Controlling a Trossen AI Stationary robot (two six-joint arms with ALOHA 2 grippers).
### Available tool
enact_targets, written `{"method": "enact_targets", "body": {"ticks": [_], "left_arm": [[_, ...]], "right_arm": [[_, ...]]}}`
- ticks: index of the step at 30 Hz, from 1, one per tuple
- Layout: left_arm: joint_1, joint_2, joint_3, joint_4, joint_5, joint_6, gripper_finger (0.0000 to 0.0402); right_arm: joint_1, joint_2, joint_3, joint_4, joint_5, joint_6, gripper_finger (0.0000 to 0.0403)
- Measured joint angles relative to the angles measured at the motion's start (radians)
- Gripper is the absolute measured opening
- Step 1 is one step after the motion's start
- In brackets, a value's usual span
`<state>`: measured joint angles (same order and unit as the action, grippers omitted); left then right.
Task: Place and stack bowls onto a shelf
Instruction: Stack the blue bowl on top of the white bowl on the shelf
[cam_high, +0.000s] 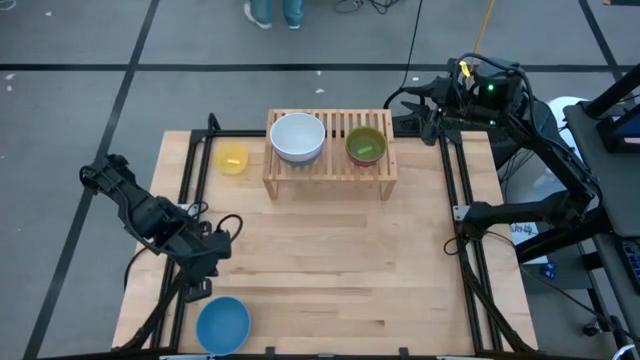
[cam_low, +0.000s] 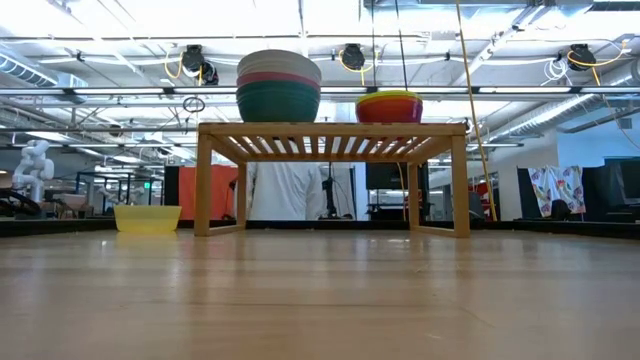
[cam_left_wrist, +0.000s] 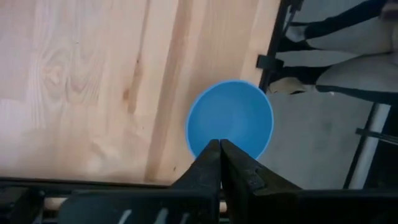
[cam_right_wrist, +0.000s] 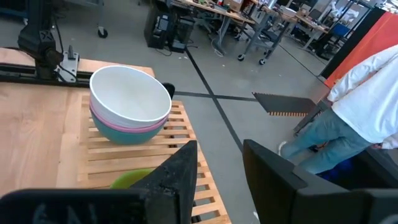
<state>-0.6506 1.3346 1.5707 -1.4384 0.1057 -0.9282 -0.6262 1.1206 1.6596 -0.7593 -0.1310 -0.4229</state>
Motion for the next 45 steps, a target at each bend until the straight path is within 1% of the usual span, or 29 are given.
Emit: {"method": "enact_targets", "body": {"ticks": [4, 9, 12, 16, 18, 21, 24, 28, 35, 42, 45], "left_arm": [[0.000, 0.002, -0.008, 0.005, -0.022, -0.039, 0.0023], [0.000, 0.007, -0.083, 0.006, -0.032, -0.076, 0.0043], [-0.001, 0.006, -0.146, 0.054, -0.013, -0.081, 0.0053], [-0.017, 0.006, -0.232, 0.174, 0.054, -0.068, 0.0062], [-0.034, 0.006, -0.278, 0.235, 0.077, -0.069, 0.0062], [-0.071, 0.006, -0.340, 0.288, 0.079, -0.073, 0.0062], [-0.111, 0.006, -0.390, 0.298, 0.079, -0.079, 0.0063], [-0.145, 0.006, -0.446, 0.341, 0.080, -0.125, 0.0063], [-0.180, 0.006, -0.556, 0.494, 0.079, -0.226, 0.0063], [-0.203, 0.006, -0.654, 0.564, 0.078, -0.267, 0.0063], [-0.203, 0.006, -0.671, 0.588, 0.076, -0.268, 0.0063]], "right_arm": [[0.000, 0.000, 0.000, 0.000, 0.000, 0.000, 0.0122], [0.000, 0.000, 0.000, 0.000, 0.000, 0.000, 0.0122], [0.000, 0.000, 0.000, 0.000, 0.000, 0.018, 0.0122], [0.000, 0.000, 0.000, 0.000, 0.000, 0.045, 0.0122], [0.000, 0.000, 0.000, 0.000, -0.001, 0.045, 0.0122], [0.000, 0.000, 0.000, 0.000, -0.001, 0.045, 0.0122], [0.000, 0.000, 0.000, 0.000, -0.001, 0.045, 0.0122], [0.000, 0.000, 0.000, 0.000, -0.001, 0.045, 0.0122], [0.000, 0.000, 0.000, 0.000, -0.001, 0.045, 0.0122], [0.000, 0.000, 0.000, 0.000, -0.001, 0.045, 0.0122], [0.000, 0.000, 0.000, 0.000, -0.001, 0.045, 0.0122]]}}
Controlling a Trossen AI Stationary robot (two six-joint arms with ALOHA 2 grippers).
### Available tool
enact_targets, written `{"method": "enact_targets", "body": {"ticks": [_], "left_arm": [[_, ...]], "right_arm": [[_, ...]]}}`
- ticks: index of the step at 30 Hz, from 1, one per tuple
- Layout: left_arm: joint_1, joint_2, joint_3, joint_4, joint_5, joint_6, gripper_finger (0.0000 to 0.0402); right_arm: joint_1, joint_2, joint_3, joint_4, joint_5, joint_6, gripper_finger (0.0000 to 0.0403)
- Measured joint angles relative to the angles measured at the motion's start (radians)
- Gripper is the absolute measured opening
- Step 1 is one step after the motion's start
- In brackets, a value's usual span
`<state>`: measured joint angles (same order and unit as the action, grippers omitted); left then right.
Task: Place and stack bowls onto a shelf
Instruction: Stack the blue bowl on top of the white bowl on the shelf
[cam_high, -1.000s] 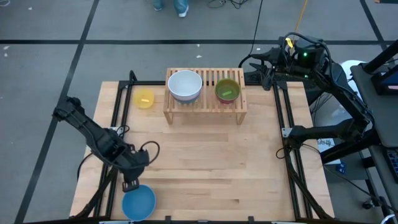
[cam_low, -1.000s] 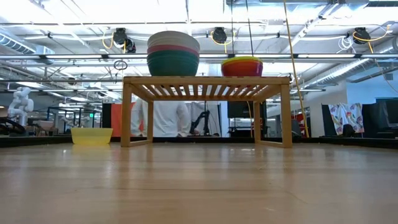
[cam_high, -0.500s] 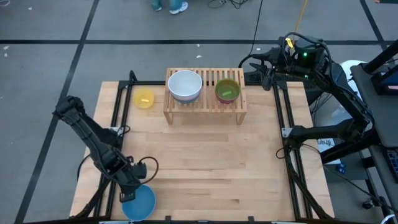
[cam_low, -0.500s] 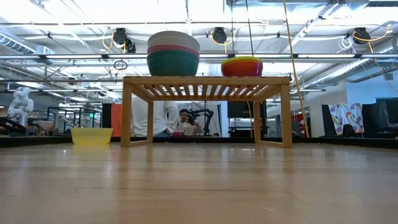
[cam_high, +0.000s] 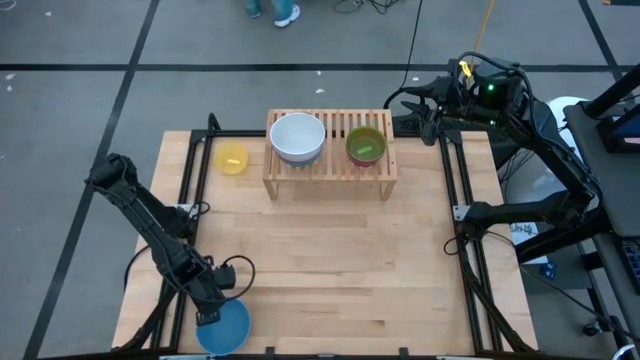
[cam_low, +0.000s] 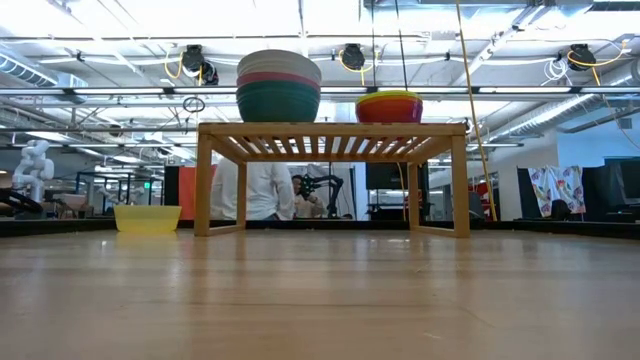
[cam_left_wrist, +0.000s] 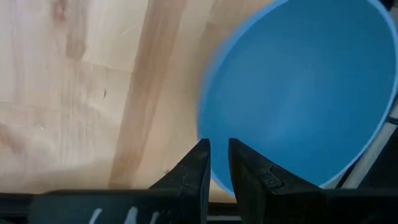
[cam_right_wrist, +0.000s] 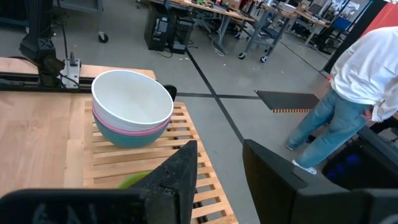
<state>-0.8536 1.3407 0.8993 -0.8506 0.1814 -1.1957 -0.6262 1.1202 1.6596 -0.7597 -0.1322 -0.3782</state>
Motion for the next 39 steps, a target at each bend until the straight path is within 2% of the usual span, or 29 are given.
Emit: {"method": "enact_targets", "body": {"ticks": [14, 23, 33, 39], "left_arm": [[0.000, 0.000, -0.032, 0.041, -0.013, 0.012, 0.0063], [0.000, 0.000, -0.032, 0.068, -0.095, -0.005, 0.0063], [0.000, 0.003, -0.032, 0.072, -0.096, -0.005, 0.0063], [-0.002, 0.054, -0.032, 0.112, -0.081, 0.009, 0.0063]], "right_arm": [[0.000, 0.000, 0.000, -0.001, 0.000, 0.000, 0.0121], [0.000, 0.000, 0.000, -0.001, 0.000, 0.000, 0.0121], [0.000, 0.000, 0.000, -0.001, 0.000, 0.000, 0.0121], [0.000, 0.000, 0.000, -0.002, 0.000, 0.000, 0.0121]]}}
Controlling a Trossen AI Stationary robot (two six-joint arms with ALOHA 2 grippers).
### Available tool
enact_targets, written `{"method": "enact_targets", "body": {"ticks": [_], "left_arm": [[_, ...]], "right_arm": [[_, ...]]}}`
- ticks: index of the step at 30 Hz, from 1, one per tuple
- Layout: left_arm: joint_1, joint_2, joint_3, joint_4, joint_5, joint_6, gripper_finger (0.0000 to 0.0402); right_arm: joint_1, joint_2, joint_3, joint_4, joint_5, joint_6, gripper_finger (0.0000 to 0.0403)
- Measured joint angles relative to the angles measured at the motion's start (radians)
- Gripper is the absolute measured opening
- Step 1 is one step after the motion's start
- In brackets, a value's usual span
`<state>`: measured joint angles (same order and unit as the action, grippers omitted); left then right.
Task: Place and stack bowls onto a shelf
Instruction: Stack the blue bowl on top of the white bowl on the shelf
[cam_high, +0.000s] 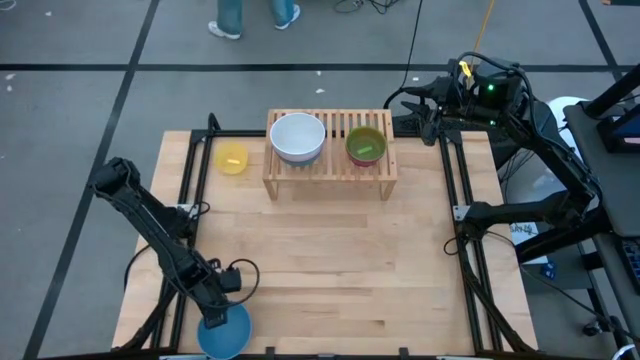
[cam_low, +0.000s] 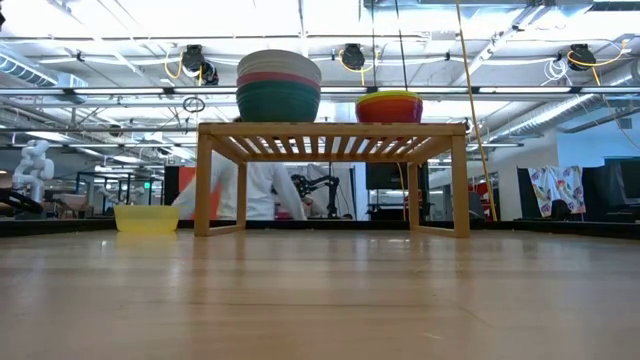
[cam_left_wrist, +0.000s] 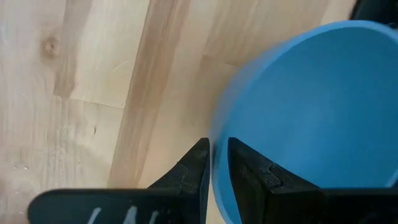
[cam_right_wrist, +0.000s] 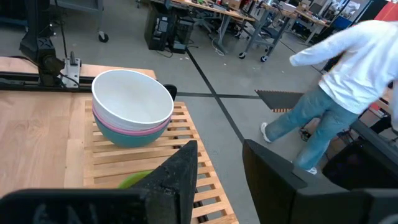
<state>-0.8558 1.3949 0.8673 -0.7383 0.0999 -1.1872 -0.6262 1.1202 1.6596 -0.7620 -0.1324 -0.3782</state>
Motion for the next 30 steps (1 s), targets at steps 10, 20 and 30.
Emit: {"method": "enact_targets", "body": {"ticks": [10, 20, 30], "left_arm": [[0.000, 0.095, 0.000, 0.052, 0.000, 0.004, 0.0063], [0.016, 0.143, 0.000, 0.063, 0.117, 0.019, 0.0009], [0.101, 0.045, 0.015, 0.059, 0.223, 0.013, 0.0005]], "right_arm": [[0.000, 0.000, 0.000, 0.000, 0.000, 0.000, 0.0121], [0.000, 0.000, 0.000, 0.001, 0.000, 0.000, 0.0121], [0.000, 0.000, 0.000, 0.001, 0.000, 0.000, 0.0121]]}}
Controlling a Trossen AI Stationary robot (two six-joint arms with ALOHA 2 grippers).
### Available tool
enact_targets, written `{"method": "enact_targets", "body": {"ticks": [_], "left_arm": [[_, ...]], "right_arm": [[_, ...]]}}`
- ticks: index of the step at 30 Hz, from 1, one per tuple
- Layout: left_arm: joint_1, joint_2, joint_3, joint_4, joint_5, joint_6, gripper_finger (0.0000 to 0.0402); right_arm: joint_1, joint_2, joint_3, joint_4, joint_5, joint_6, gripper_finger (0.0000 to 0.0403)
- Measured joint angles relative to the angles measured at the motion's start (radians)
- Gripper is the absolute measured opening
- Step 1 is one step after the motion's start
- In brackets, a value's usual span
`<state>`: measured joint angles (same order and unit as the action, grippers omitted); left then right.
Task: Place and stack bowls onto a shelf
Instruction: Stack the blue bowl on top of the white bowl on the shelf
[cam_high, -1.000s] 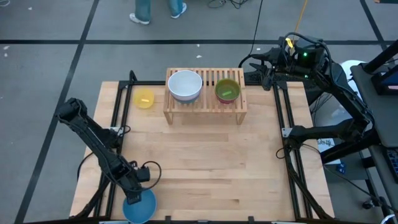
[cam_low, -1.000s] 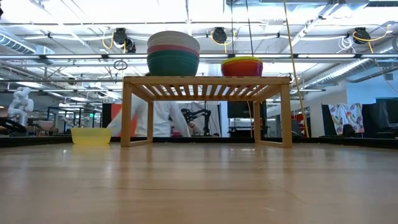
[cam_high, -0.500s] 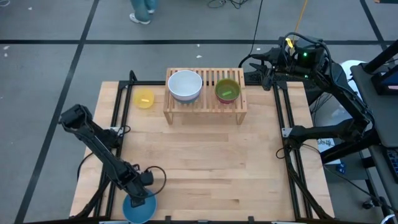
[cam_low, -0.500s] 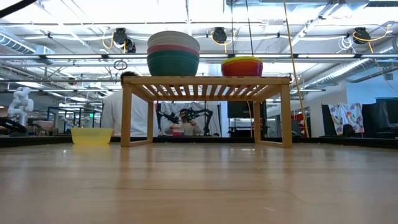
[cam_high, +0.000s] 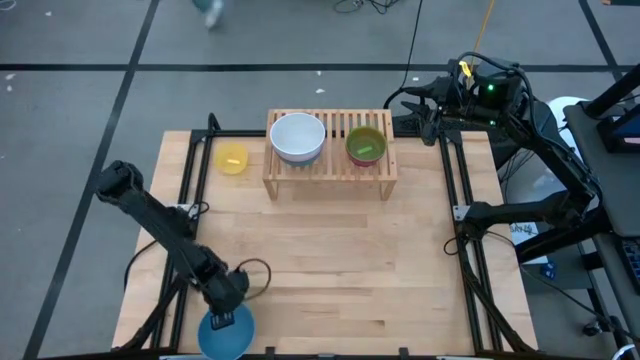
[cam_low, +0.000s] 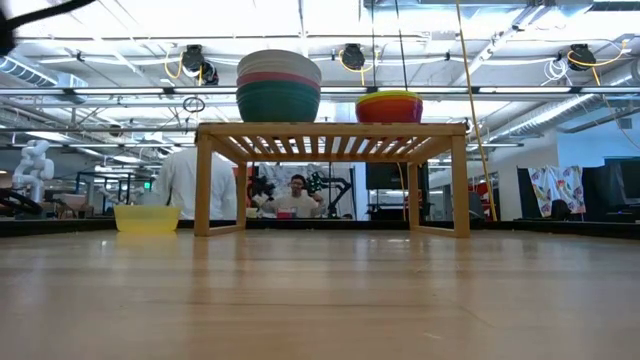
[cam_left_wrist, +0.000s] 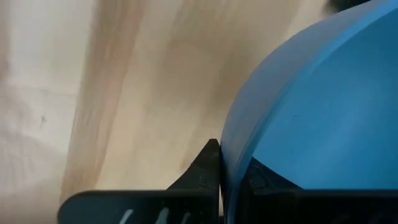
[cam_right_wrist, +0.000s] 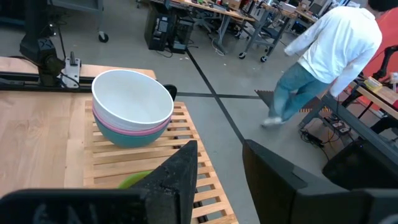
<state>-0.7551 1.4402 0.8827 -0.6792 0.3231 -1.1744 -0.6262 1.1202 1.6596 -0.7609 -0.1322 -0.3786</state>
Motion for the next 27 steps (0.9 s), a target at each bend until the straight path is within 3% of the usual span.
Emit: {"method": "enact_targets", "body": {"ticks": [4, 8, 13, 17, 22, 27], "left_arm": [[0.060, -0.117, 0.029, -0.055, -0.038, -0.021, 0.0004], [0.135, -0.211, 0.127, -0.271, -0.091, -0.024, 0.0004], [0.257, -0.252, 0.363, -0.648, -0.222, 0.008, 0.0004], [0.371, -0.245, 0.572, -0.854, -0.333, 0.040, 0.0004], [0.542, -0.225, 0.751, -0.887, -0.400, 0.184, 0.0004], [0.736, -0.199, 0.863, -0.893, -0.403, 0.278, 0.0004]], "right_arm": [[0.000, 0.000, 0.000, 0.000, 0.000, 0.000, 0.0121], [0.000, 0.000, 0.000, -0.001, 0.000, 0.000, 0.0121], [0.000, 0.000, 0.000, -0.037, 0.000, -0.008, 0.0121], [0.000, 0.000, 0.000, -0.068, 0.000, -0.014, 0.0121], [0.000, 0.000, 0.000, -0.079, 0.000, -0.100, 0.0121], [0.000, -0.002, 0.000, -0.079, 0.000, -0.134, 0.0121]]}}
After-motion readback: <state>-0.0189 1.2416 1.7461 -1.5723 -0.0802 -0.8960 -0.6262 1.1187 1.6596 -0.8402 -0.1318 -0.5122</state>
